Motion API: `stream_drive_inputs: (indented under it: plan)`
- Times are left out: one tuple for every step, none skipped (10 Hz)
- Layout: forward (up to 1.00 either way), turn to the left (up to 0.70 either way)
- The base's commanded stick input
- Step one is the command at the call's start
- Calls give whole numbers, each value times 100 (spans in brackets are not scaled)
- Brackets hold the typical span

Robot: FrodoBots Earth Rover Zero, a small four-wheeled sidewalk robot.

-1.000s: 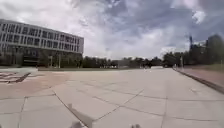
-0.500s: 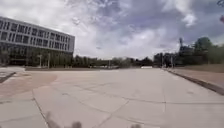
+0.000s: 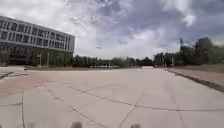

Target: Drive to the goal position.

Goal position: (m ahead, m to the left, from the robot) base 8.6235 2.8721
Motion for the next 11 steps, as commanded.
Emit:
stream_drive_inputs:
  plan:
    - [70,0]
    - [70,0]
    - [70,0]
    - [70,0]
    - [70,0]
    - [70,0]
    - [70,0]
    - [70,0]
    - [70,0]
    - [70,0]
    - [70,0]
